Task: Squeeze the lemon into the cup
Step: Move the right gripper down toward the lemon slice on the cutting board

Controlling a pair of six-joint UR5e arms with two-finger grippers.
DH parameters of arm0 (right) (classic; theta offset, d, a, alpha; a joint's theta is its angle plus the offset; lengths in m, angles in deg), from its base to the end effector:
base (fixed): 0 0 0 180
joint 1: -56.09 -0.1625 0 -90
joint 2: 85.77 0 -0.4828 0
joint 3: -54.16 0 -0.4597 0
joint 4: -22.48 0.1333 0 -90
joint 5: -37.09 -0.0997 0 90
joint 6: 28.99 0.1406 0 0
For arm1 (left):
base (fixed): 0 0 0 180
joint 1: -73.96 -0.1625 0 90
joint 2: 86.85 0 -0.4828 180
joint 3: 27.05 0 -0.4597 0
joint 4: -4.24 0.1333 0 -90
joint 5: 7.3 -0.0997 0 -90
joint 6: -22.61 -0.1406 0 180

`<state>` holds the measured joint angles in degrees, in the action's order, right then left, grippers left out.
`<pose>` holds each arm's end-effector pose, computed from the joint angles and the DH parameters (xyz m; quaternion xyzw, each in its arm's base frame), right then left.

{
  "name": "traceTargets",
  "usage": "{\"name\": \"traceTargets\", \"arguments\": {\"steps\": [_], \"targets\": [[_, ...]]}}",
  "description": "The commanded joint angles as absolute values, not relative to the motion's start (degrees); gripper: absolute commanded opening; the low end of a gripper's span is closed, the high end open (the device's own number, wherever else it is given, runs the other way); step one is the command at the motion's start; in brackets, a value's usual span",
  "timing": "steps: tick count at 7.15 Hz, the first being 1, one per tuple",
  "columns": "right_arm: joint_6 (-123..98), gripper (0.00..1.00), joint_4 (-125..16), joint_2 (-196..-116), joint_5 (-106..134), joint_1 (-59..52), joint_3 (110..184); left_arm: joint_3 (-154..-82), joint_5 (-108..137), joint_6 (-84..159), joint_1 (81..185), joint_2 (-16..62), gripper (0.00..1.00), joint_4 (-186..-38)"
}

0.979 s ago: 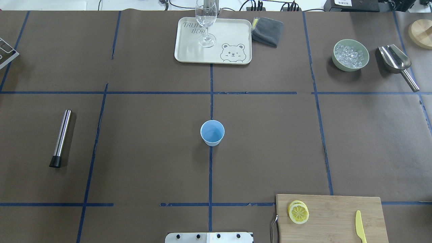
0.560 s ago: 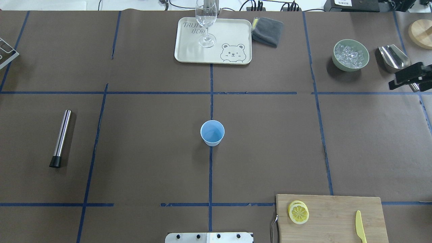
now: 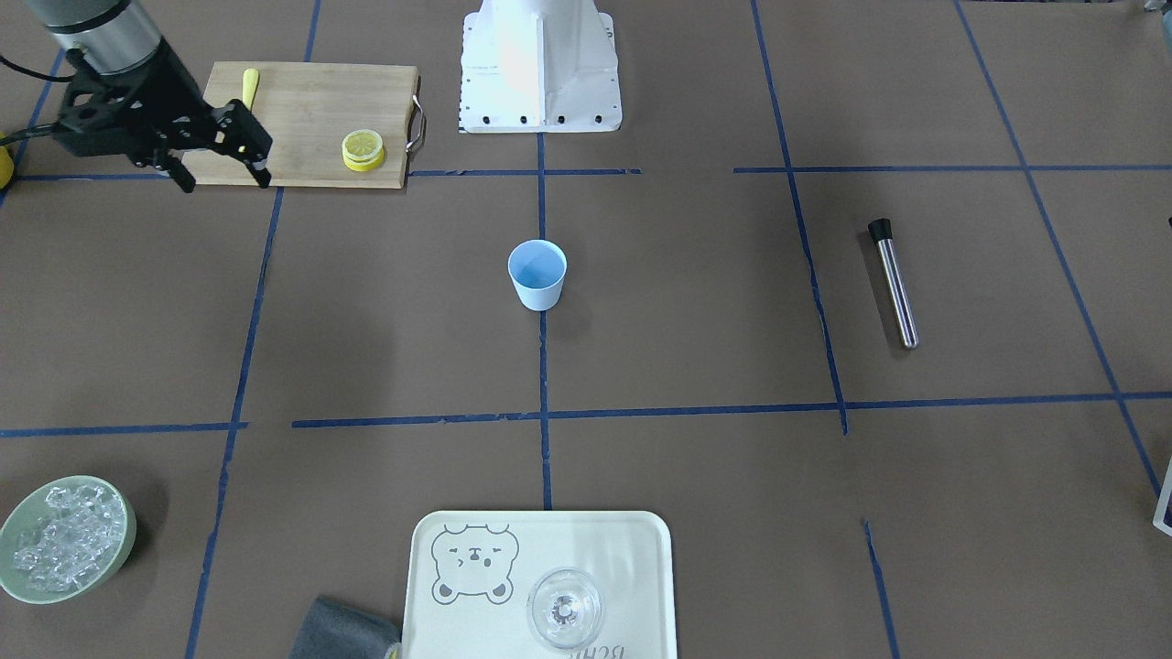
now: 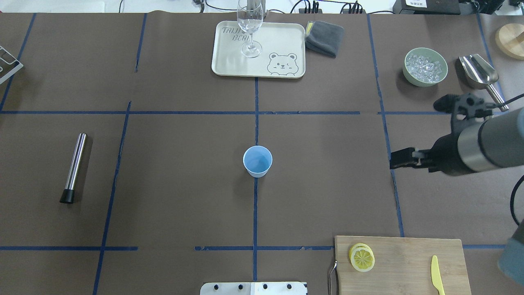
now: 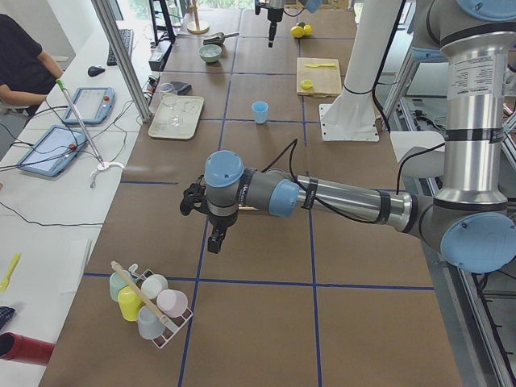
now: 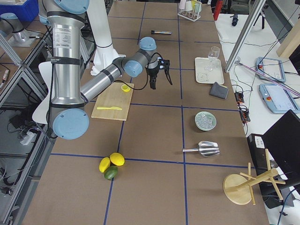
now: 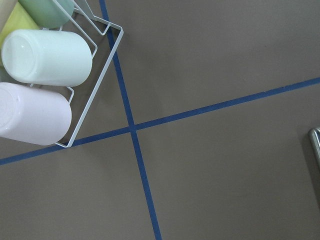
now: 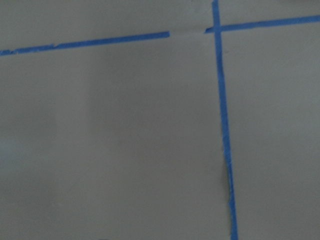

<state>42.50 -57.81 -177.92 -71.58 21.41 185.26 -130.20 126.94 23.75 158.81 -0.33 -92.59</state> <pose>-0.3653 -0.3601 0.3691 0.0498 -0.4297 0.0603 0.8996 0.0141 -0.5490 0.6355 0.1123 0.3794 0.0861 0.9144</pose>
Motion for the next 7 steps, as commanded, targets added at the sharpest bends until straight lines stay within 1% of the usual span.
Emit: {"name": "traceTargets", "arguments": {"steps": [1, 2, 4, 6, 7], "targets": [[54.13, 1.0, -57.5, -177.88, -56.49, 38.62, 187.31, -130.24, 126.9, 24.81, 157.72, -0.27, 1.0, -93.75], [57.47, 1.0, -57.5, -177.88, -53.21, 43.04, 187.22, -130.24, 126.9, 24.9, 157.72, -0.27, 1.0, -93.75], [59.07, 1.0, -57.5, -178.4, -49.32, 48.42, 186.35, -130.24, 126.9, 24.99, 157.37, -0.27, 1.0, -93.75], [59.43, 1.0, -56.2, -178.76, -45.63, 51.86, 183.46, -130.24, 126.99, 25.68, 157.37, -0.19, 1.0, -94.71], [59.52, 1.0, -50.62, -178.76, -45.53, 52.05, 179.01, -130.24, 126.99, 27.26, 157.28, -0.19, 1.0, -96.46]]}}
